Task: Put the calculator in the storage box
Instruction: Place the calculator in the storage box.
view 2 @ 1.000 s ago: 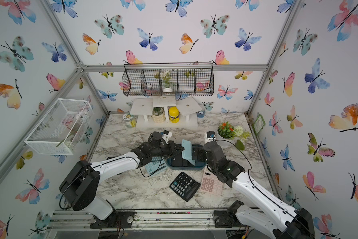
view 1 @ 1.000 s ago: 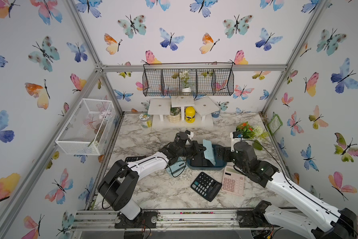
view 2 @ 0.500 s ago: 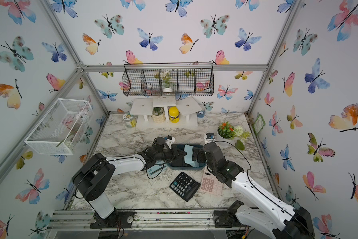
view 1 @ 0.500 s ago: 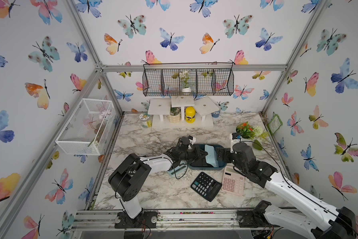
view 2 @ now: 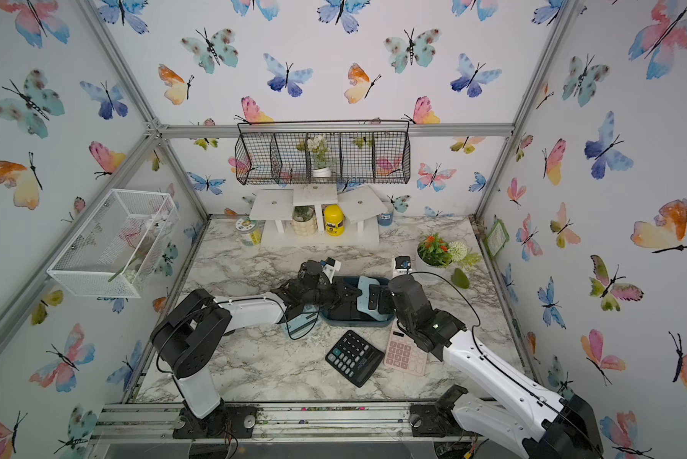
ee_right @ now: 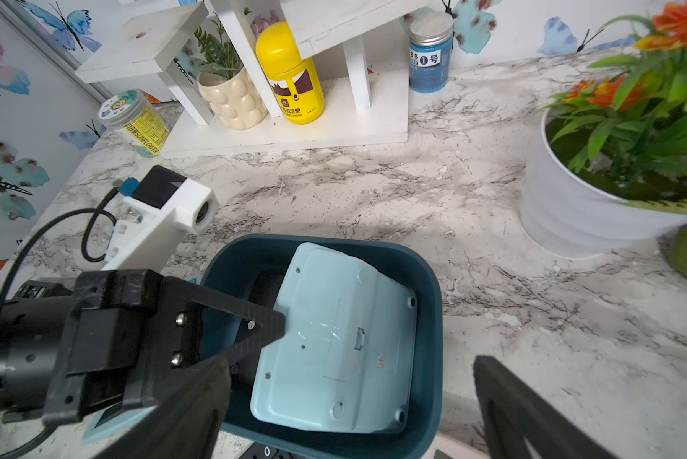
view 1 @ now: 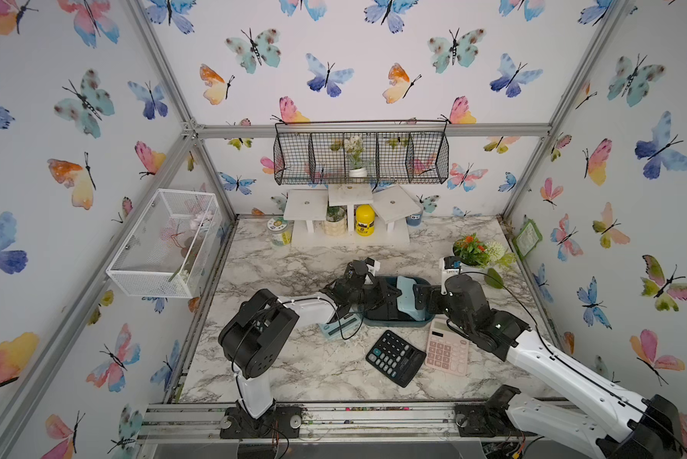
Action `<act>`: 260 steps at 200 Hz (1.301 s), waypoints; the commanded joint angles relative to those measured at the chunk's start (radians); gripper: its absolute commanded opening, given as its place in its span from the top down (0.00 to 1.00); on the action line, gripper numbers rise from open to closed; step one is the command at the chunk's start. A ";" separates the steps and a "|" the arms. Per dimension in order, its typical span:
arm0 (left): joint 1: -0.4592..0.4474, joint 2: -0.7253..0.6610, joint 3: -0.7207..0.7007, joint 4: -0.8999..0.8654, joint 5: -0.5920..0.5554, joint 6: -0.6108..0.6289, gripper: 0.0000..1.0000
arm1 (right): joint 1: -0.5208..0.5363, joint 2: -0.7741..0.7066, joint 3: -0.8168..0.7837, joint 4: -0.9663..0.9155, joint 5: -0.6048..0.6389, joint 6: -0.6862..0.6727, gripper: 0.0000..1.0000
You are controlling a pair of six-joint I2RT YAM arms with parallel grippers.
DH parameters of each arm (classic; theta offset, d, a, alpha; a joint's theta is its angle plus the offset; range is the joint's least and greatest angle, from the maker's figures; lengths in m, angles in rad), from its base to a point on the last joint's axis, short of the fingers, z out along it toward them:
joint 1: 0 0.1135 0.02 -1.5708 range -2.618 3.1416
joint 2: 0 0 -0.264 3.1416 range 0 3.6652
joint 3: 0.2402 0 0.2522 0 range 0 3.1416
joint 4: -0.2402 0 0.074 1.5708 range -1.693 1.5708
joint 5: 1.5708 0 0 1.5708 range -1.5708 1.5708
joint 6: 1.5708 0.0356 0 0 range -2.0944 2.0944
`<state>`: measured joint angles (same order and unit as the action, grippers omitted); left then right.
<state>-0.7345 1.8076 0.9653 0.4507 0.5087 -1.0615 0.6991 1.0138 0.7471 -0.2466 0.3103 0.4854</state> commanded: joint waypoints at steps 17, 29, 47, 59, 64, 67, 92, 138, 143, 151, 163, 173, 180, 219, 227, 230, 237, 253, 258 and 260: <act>-0.008 0.026 0.012 -0.227 -0.094 0.110 0.87 | -0.002 0.019 -0.008 0.026 -0.011 0.000 0.01; -0.009 0.023 0.016 -0.253 -0.104 0.119 0.80 | -0.003 0.022 -0.006 0.027 -0.015 0.002 0.01; -0.009 0.016 0.018 -0.283 -0.118 0.132 0.67 | -0.003 0.023 -0.006 0.029 -0.017 0.001 0.01; -0.010 0.014 0.020 -0.302 -0.126 0.139 0.65 | -0.003 0.023 -0.006 0.030 -0.020 0.002 0.01; -0.011 0.014 0.022 -0.309 -0.130 0.141 0.63 | -0.003 0.024 -0.006 0.032 -0.022 0.002 0.01; -0.010 0.014 0.021 -0.311 -0.131 0.142 0.63 | -0.003 0.025 -0.007 0.032 -0.022 0.004 0.01; -0.010 0.012 0.023 -0.319 -0.133 0.147 0.62 | -0.003 0.023 -0.009 0.032 -0.030 0.006 0.01; -0.011 -0.012 0.055 -0.373 -0.142 0.166 0.56 | -0.003 0.016 -0.014 0.020 -0.039 0.005 0.01; -0.010 -0.020 0.061 -0.384 -0.146 0.171 0.55 | -0.003 0.016 -0.014 0.020 -0.041 0.005 0.01; -0.011 -0.031 0.069 -0.403 -0.155 0.177 0.52 | -0.003 0.014 -0.015 0.018 -0.045 0.004 0.01; -0.011 -0.051 0.079 -0.434 -0.172 0.187 0.45 | -0.003 0.013 -0.017 0.018 -0.050 0.005 0.01; -0.010 -0.070 0.082 -0.454 -0.188 0.193 0.38 | -0.003 0.012 -0.018 0.019 -0.055 0.003 0.01; -0.011 -0.084 0.084 -0.469 -0.198 0.197 0.34 | -0.003 0.012 -0.019 0.019 -0.059 0.002 0.01; -0.011 -0.181 0.089 -0.569 -0.273 0.228 0.24 | -0.003 0.008 -0.023 0.015 -0.088 -0.021 0.01; -0.011 -0.206 0.089 -0.595 -0.297 0.237 0.20 | -0.003 0.006 -0.023 0.016 -0.094 -0.029 0.01; -0.010 -0.217 0.089 -0.604 -0.306 0.240 0.18 | -0.003 0.005 -0.024 0.016 -0.099 -0.032 0.01; -0.010 -0.241 0.087 -0.629 -0.330 0.248 0.13 | -0.003 0.001 -0.027 0.022 -0.112 -0.044 0.01; -0.009 -0.302 0.082 -0.689 -0.402 0.264 0.01 | -0.003 -0.004 -0.038 0.049 -0.154 -0.070 0.01; -0.008 -0.322 0.080 -0.707 -0.428 0.270 0.01 | -0.002 -0.002 -0.040 0.056 -0.167 -0.079 0.01; -0.008 -0.329 0.080 -0.713 -0.438 0.273 0.01 | -0.002 -0.002 -0.040 0.059 -0.172 -0.082 0.01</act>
<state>-0.7418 1.5753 1.0382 -0.1261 0.2264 -0.8371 0.6991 1.0260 0.7258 -0.2199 0.2138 0.4526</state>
